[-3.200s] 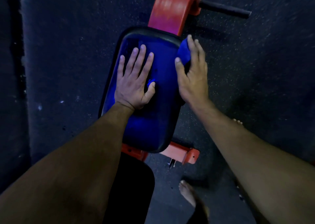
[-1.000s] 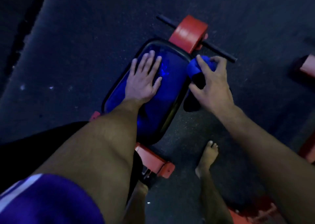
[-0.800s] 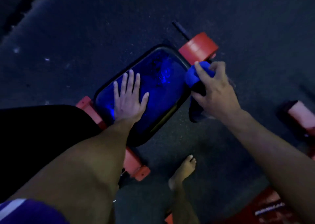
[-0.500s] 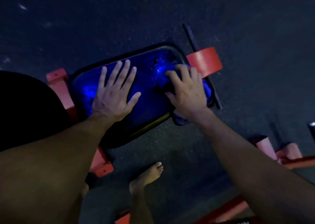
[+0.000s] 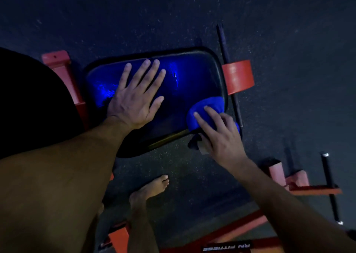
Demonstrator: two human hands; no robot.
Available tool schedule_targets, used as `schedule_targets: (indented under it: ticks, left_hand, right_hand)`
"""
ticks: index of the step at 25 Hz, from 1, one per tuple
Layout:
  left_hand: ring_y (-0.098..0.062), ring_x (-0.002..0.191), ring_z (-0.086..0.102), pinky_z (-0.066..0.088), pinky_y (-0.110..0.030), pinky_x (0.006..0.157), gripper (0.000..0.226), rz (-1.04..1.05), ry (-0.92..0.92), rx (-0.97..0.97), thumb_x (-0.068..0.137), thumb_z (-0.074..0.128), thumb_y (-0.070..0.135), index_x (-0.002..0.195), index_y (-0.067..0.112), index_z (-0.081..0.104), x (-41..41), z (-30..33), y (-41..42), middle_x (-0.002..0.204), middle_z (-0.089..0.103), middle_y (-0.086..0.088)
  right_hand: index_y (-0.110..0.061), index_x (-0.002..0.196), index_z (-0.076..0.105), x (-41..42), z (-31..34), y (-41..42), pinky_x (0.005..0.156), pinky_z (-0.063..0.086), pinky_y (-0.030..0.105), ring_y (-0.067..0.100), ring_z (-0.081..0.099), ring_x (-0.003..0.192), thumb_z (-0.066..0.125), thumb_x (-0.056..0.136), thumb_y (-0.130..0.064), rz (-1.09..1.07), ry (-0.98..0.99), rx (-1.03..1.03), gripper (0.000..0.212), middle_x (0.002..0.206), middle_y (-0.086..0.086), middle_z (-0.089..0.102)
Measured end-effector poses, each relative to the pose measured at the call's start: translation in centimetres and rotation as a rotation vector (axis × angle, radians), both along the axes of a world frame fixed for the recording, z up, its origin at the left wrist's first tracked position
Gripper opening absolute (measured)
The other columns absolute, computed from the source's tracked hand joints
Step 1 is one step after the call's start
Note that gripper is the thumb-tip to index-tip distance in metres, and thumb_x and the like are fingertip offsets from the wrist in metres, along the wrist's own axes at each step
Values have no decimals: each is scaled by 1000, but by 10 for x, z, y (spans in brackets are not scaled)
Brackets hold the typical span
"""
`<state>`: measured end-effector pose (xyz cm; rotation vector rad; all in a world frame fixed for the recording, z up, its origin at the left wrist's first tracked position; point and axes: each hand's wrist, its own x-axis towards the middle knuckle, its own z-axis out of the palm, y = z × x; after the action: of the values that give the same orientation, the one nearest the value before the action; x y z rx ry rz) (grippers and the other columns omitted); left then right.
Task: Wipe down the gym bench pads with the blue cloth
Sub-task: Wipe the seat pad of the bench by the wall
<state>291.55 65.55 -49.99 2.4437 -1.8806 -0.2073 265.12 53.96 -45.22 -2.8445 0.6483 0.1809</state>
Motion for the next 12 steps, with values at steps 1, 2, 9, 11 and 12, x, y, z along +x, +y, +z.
schedule_targets:
  ticks: [1, 2, 9, 11, 12]
  left_hand:
    - [-24, 158, 5, 5, -58, 126, 69, -1, -1, -1, 103, 24, 48, 163, 16, 13, 0, 0, 0, 172, 5, -6]
    - [-25, 158, 4, 5, -58, 126, 69, -5, -2, -1, 103, 23, 49, 163, 16, 13, -1, 0, 0, 172, 5, -7]
    - [-25, 158, 5, 5, -58, 126, 69, -11, 7, -1, 103, 26, 47, 163, 15, 14, -1, 1, -1, 172, 6, -6]
    - [-25, 158, 6, 4, -57, 126, 69, -13, 4, -9, 103, 27, 48, 163, 16, 14, 0, 1, 0, 172, 7, -6]
    - [-25, 158, 7, 3, -57, 126, 69, -10, 2, -10, 103, 27, 48, 163, 16, 15, 0, 1, 0, 172, 7, -7]
  right_hand:
    - [-24, 146, 46, 4, -2, -8, 90, 45, 51, 37, 46, 110, 52, 94, -30, -5, -8, -19, 53, 148, 10, 45]
    - [-25, 145, 47, 18, -6, -19, 91, 44, 49, 37, 45, 114, 53, 92, -30, -38, -29, -51, 53, 148, 8, 46]
    - [-18, 144, 48, 121, -20, -77, 112, 34, 52, 37, 32, 143, 47, 91, -24, -251, -144, -26, 54, 150, 8, 45]
    - [-14, 144, 48, 74, -14, -46, 112, 33, 56, 39, 28, 145, 52, 87, -14, -189, -161, 17, 56, 151, 12, 42]
    - [-13, 143, 49, 46, -10, -29, 110, 33, 58, 40, 27, 145, 56, 85, -9, -153, -149, 52, 58, 151, 13, 42]
